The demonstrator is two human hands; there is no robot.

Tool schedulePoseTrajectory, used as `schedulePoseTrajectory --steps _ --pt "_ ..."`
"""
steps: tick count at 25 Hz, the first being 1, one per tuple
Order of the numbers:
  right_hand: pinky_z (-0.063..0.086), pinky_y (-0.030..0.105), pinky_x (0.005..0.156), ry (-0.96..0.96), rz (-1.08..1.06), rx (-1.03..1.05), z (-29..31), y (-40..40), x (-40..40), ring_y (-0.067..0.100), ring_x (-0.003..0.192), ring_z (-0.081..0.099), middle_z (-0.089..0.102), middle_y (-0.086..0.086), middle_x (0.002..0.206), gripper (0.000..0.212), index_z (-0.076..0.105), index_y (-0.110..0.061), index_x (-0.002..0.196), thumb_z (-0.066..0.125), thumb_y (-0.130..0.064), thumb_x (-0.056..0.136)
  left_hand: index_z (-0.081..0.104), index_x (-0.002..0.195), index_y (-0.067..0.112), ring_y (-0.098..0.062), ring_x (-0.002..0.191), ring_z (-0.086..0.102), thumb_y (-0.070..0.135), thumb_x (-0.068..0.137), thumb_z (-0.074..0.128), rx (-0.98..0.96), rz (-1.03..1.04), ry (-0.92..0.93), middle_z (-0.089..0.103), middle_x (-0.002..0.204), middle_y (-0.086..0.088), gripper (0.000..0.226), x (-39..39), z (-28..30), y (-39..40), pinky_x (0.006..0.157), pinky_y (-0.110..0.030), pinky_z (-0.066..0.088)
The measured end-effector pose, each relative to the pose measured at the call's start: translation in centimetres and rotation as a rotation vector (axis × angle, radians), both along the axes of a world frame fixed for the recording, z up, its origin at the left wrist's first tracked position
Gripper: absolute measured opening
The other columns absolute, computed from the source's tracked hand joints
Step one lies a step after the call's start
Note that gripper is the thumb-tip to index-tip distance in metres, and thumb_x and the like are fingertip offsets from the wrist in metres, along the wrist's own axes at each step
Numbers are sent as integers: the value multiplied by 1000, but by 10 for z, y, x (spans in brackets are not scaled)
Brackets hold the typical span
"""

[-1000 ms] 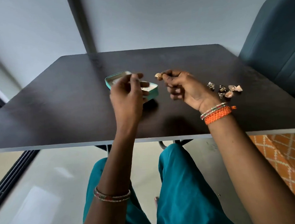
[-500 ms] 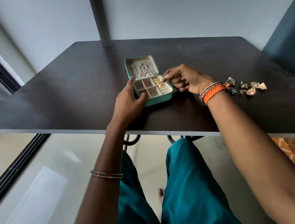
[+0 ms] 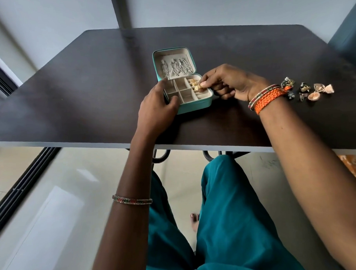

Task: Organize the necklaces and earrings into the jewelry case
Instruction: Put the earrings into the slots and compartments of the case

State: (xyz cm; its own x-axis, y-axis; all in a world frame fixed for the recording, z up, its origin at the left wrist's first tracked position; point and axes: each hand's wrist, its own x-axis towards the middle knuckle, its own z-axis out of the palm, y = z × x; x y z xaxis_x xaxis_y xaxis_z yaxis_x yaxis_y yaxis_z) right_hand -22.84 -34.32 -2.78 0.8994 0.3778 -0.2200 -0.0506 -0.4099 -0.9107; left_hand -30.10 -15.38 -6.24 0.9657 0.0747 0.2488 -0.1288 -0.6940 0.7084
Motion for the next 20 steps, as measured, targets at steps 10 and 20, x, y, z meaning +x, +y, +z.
schedulePoseTrajectory --steps 10,20 --pt "15 14 33 -100 79 -20 4 -3 -10 2 38 20 34 -9 49 20 64 -15 71 59 -16 90 42 141 18 -25 118 54 35 75 43 -10 19 24 56 135 -8 68 1 -1 1 97 -36 43" --pt "18 13 31 -107 30 -45 0 -3 -8 1 36 23 46 6 70 8 62 -15 80 67 -11 85 45 139 15 -25 113 56 28 84 46 -12 -5 2 57 133 -9 56 0 -2 1 93 -36 45"
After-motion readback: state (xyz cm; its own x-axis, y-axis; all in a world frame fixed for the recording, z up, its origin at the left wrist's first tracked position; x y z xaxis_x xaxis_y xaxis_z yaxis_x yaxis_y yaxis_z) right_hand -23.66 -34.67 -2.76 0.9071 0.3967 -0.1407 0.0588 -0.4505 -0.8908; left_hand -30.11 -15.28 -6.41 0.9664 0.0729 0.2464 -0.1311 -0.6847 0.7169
